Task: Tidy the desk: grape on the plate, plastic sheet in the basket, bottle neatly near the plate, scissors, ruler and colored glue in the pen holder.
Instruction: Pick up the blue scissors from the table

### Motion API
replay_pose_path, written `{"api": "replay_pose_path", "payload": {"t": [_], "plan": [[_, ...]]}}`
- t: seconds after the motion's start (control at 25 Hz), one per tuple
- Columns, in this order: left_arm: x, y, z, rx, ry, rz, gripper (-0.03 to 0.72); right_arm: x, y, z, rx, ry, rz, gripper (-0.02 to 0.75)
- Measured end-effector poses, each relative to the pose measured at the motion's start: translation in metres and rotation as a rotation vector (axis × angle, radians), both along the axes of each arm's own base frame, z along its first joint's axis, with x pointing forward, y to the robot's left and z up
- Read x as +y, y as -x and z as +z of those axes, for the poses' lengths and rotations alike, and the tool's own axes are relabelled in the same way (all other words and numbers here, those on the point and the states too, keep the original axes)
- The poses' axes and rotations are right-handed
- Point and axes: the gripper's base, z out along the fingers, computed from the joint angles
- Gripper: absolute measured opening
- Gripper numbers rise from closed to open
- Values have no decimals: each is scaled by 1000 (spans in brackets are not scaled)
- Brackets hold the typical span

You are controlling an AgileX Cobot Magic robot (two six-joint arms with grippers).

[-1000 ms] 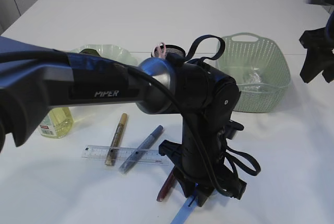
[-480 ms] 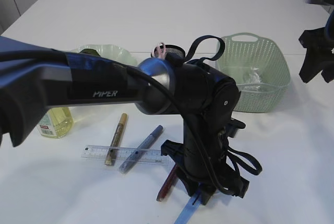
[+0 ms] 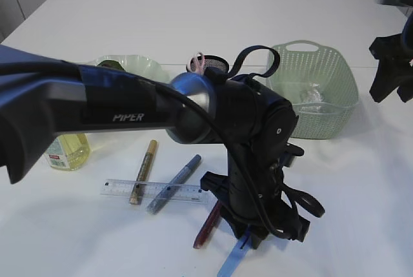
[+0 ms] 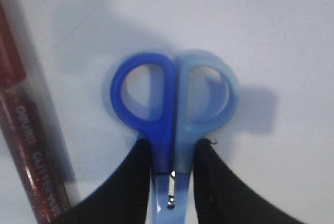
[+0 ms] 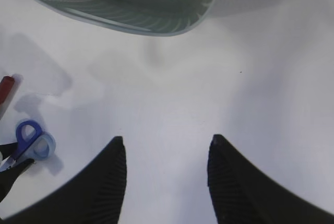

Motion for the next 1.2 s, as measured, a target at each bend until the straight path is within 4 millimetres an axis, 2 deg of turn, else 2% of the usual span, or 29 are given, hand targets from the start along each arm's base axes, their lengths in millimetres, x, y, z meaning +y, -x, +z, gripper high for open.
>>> {"api": "replay_pose_path", "payload": {"t": [0.48, 0.76, 1.08, 1.2], "plan": [[-4, 6, 5, -72, -10, -8, 184, 0, 0, 0, 0, 0, 2, 403], [-4, 6, 20, -85, 17, 4, 184, 0, 0, 0, -1, 0, 4, 403], [-5, 8, 23, -91, 22, 14, 184, 0, 0, 0, -1, -4, 4, 403], [-5, 7, 34, -119, 33, 24, 184, 0, 0, 0, -1, -4, 4, 402]]}}
